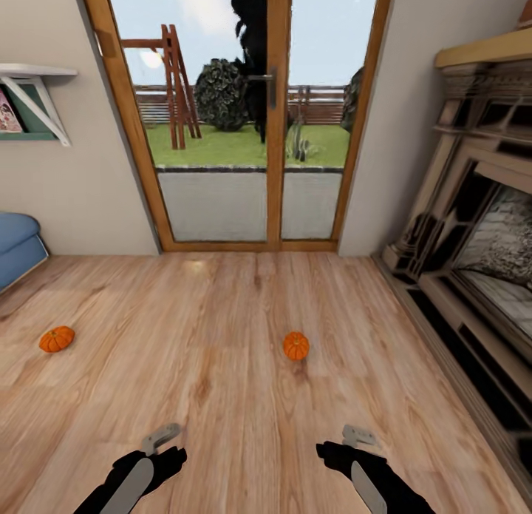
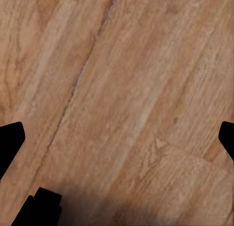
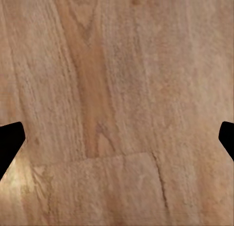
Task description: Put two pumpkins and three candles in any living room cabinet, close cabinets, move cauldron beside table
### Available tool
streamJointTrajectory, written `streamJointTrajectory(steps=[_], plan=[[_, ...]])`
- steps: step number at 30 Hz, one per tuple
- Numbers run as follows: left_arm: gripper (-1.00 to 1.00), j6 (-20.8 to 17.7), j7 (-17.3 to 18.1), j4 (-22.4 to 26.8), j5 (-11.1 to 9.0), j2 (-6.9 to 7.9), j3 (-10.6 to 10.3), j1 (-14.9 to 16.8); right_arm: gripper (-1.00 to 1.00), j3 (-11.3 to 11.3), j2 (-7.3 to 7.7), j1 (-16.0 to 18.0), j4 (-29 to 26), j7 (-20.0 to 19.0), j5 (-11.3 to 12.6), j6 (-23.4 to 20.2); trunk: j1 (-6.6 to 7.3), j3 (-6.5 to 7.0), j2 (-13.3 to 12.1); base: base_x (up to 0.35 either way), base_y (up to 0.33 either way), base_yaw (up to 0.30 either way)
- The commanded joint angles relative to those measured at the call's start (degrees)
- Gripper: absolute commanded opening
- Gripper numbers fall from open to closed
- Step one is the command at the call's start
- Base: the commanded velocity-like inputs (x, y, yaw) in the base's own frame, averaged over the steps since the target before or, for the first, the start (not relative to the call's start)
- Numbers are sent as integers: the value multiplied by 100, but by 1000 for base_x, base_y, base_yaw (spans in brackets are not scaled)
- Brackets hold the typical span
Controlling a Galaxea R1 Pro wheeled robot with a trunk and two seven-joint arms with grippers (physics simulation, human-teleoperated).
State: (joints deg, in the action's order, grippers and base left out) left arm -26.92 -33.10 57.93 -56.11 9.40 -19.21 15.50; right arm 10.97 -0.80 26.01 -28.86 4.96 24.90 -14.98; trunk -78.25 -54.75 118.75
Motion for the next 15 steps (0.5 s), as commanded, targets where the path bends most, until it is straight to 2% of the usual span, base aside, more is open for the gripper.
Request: streamJointTrajectory(steps=[1, 7, 15], plan=[[100, 1, -53, 7, -42, 4, -22, 6, 100, 39, 8, 0, -14, 49, 58, -18, -3, -5, 2, 334, 0, 292], [100, -3, -50, 7, -21, 1, -22, 6, 100, 37, 9, 0, -14, 41, 58, -6, -3, -6, 2, 307, -119, 291], [100, 0, -49, 7, -47, 12, -22, 6, 100, 36, 10, 0, -14, 40, 58, 1, -3, -60, 2, 275, -91, 191]])
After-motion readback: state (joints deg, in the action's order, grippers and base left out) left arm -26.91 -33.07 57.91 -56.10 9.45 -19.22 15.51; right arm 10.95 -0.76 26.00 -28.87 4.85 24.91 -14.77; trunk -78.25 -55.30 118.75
